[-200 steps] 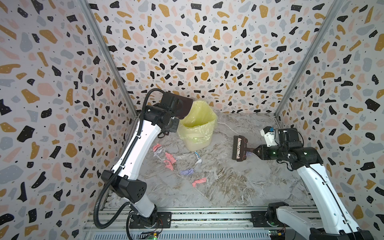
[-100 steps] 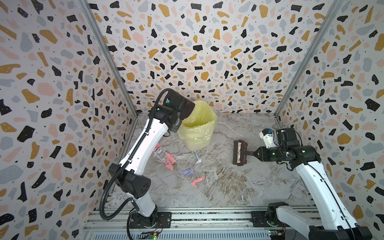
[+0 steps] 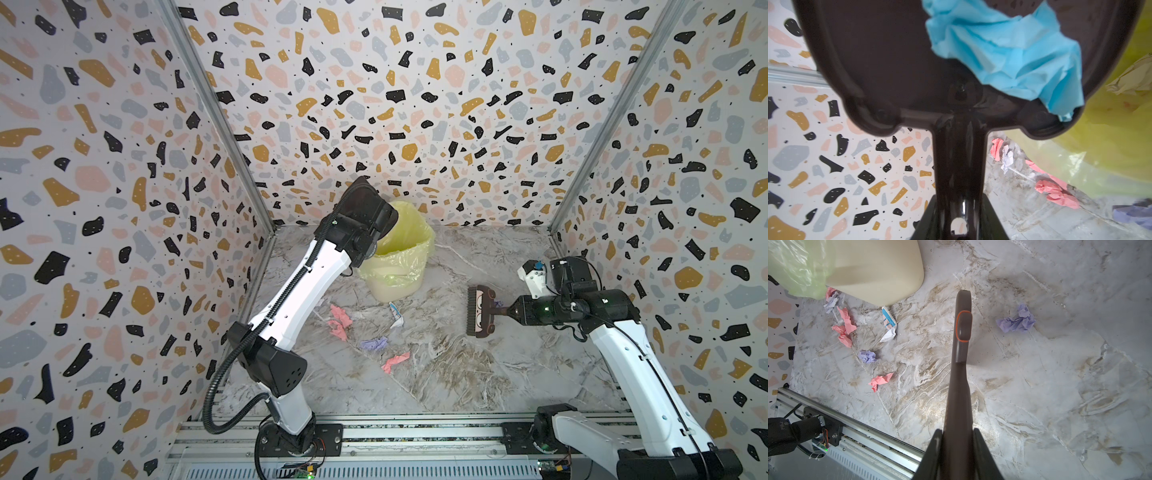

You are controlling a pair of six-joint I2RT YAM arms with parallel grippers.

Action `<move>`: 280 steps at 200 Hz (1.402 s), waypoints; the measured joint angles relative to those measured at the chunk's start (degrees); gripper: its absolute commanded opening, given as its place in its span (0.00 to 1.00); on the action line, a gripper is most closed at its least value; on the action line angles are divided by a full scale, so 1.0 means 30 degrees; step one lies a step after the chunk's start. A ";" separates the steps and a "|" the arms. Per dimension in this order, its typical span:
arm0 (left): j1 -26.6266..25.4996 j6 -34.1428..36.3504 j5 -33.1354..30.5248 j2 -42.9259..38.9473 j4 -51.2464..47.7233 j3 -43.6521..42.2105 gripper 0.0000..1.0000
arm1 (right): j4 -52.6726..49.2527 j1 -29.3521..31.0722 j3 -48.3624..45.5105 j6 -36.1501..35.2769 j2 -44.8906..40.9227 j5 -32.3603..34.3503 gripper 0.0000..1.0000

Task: Sweep away the paper scraps from the table
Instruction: 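Carry the dustpan with the left gripper over the bin and tip it, then tip the dustpan steeply over the yellow bin with the left gripper, then lower the dustpan beside the purple scrap with left gripper while right brings brush over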

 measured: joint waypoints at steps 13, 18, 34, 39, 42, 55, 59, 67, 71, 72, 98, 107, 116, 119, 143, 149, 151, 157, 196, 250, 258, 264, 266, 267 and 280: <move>-0.0364 0.0466 -0.0809 0.0066 0.0175 -0.0313 0.00 | -0.0095 0.0000 0.0000 -0.0058 0.0007 0.0000 0.00; -0.0532 0.0656 -0.1166 0.0124 0.0240 -0.0452 0.00 | -0.0124 0.0000 0.0000 -0.0095 0.0007 0.0000 0.00; -0.1209 0.1224 -0.2550 0.0335 0.0466 -0.1042 0.00 | -0.0204 -0.0015 0.0007 -0.0182 0.0007 0.0007 0.00; -0.1450 0.1443 -0.3031 0.0444 0.0546 -0.1209 0.00 | -0.0233 -0.0022 0.0007 -0.0197 0.0007 0.0000 0.00; -0.1566 0.1523 -0.3286 0.0510 0.0590 -0.1297 0.00 | -0.0255 -0.0036 0.0007 -0.0211 0.0007 0.0000 0.00; -0.2208 0.2229 -0.4641 0.0838 0.1035 -0.1705 0.00 | -0.0313 -0.0051 0.0007 -0.0255 0.0007 0.0000 0.00; -0.2426 0.2550 -0.5144 0.0918 0.1239 -0.1880 0.00 | -0.0328 -0.0058 0.0007 -0.0255 0.0007 0.0000 0.00; -0.2805 0.3169 -0.5996 0.1020 0.1698 -0.2237 0.00 | -0.0364 -0.0058 0.0007 -0.0255 0.0007 0.0000 0.00; -0.3031 0.3534 -0.6499 0.1064 0.2011 -0.2455 0.00 | -0.0372 -0.0058 0.0007 -0.0255 0.0007 0.0000 0.00; -0.3067 0.3614 -0.6579 0.1064 0.2062 -0.2484 0.00 | -0.0379 -0.0058 0.0007 -0.0262 0.0007 0.0000 0.00; -0.4204 0.6178 -0.9296 0.1158 0.4153 -0.3606 0.00 | -0.0393 -0.0058 0.0007 -0.0255 -0.0007 0.0000 0.00; -0.4495 0.6987 -1.0069 0.1180 0.4881 -0.3781 0.00 | -0.0401 -0.0058 0.0007 -0.0255 -0.0015 0.0000 0.00; -0.4648 0.7781 -1.0666 0.1188 0.5566 -0.3840 0.00 | -0.0401 -0.0058 0.0007 -0.0255 -0.0044 0.0015 0.00; -0.4677 0.8065 -1.0899 0.1180 0.5865 -0.3847 0.00 | -0.0401 -0.0058 0.0007 -0.0255 -0.0058 0.0015 0.00; -0.4663 0.9843 -1.2182 0.1020 0.7723 -0.4073 0.00 | -0.0423 -0.0058 0.0007 -0.0255 -0.0175 0.0117 0.00; -0.4663 1.0193 -1.2386 0.0976 0.8087 -0.4124 0.00 | -0.0430 -0.0058 0.0007 -0.0255 -0.0204 0.0146 0.00; -0.4656 1.0251 -1.2444 0.0954 0.8189 -0.4131 0.00 | -0.0430 -0.0058 0.0007 -0.0255 -0.0219 0.0153 0.00; -0.4605 1.0520 -1.2597 0.0911 0.8444 -0.4167 0.00 | -0.0437 -0.0058 0.0007 -0.0255 -0.0248 0.0160 0.00; -0.4561 1.1242 -1.3019 0.0342 0.9187 -0.4634 0.00 | -0.0459 -0.0058 0.0007 -0.0255 -0.0488 0.0182 0.00; -0.4583 1.0061 -1.2721 -0.0488 0.9092 -0.4313 0.00 | -0.0554 -0.0058 0.0044 -0.0248 -0.0750 0.0270 0.00; -0.4619 0.9391 -1.2371 -0.0503 0.8692 -0.3869 0.00 | -0.0627 -0.0058 0.0117 -0.0255 -0.0750 0.0342 0.00; -0.4663 0.8801 -1.2014 -0.0503 0.8349 -0.3468 0.00 | -0.0729 -0.0058 0.0226 -0.0262 -0.0743 0.0423 0.00; -0.4685 0.8663 -1.1927 -0.0503 0.8247 -0.3351 0.00 | -0.0787 -0.0058 0.0291 -0.0262 -0.0743 0.0444 0.00; -0.4699 0.8582 -1.1868 -0.0503 0.8160 -0.3242 0.00 | -0.0823 -0.0058 0.0328 -0.0262 -0.0743 0.0481 0.00; -0.4991 0.7213 -1.0958 -0.0510 0.7271 -0.2186 0.00 | -0.1049 -0.0058 0.0794 -0.0284 -0.0736 0.0787 0.00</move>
